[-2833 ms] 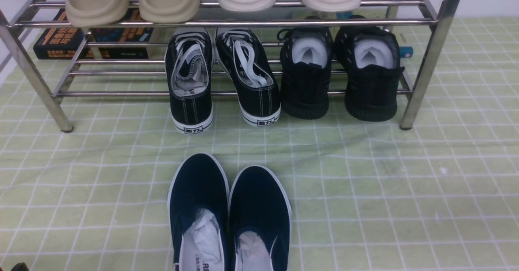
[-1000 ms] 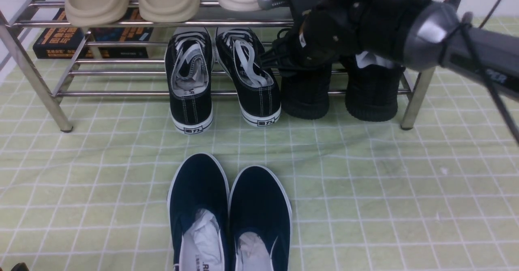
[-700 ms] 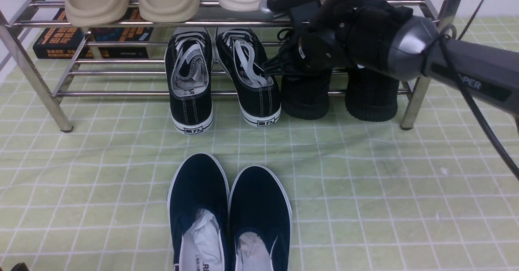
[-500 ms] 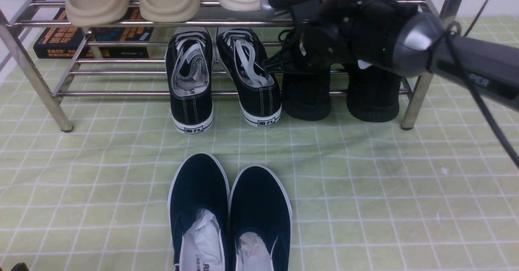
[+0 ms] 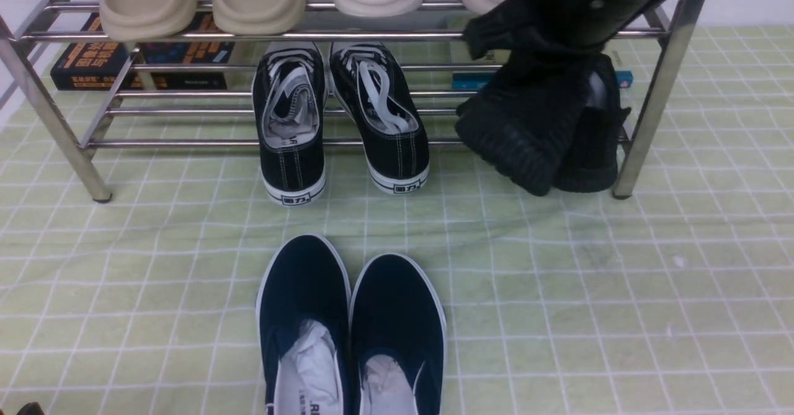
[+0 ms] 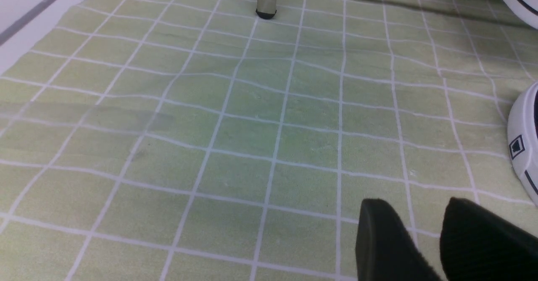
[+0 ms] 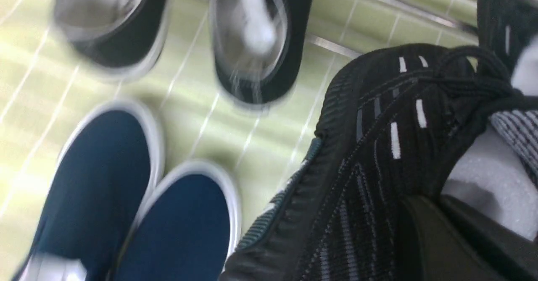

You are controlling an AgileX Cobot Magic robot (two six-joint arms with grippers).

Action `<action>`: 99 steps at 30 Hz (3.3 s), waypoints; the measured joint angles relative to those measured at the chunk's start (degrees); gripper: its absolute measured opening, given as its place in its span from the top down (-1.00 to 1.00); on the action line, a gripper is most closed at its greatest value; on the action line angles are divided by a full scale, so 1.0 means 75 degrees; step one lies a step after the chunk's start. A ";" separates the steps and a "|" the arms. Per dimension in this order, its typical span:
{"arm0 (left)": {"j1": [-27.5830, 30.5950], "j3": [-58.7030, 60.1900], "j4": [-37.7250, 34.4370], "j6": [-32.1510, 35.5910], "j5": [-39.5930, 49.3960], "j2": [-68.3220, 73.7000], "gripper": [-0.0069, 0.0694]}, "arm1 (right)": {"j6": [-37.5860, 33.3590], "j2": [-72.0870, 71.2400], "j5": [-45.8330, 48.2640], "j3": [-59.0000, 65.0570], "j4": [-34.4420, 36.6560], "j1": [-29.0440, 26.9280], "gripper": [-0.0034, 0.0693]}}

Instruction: Take the shoes off the shelf with your hand from the green coffee tablecloth.

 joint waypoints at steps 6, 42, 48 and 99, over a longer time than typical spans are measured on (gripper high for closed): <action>0.0000 0.0000 0.0000 0.0000 0.0000 0.0000 0.19 | -0.0401 -0.0625 0.0483 0.0295 0.0115 0.0678 0.86; 0.0000 0.0000 0.0000 0.0000 0.0000 -0.0005 0.19 | 0.1908 -0.0275 -0.2044 0.4387 -0.2485 0.2551 0.84; 0.0000 0.0000 0.0000 0.0000 0.0000 -0.0005 0.19 | 0.1900 0.0225 -0.1695 0.4387 -0.1658 0.2566 0.84; 0.0000 0.0000 0.0000 0.0006 0.0000 -0.0005 0.19 | 0.2374 -0.1898 -0.1502 0.4152 -0.1313 0.0493 0.93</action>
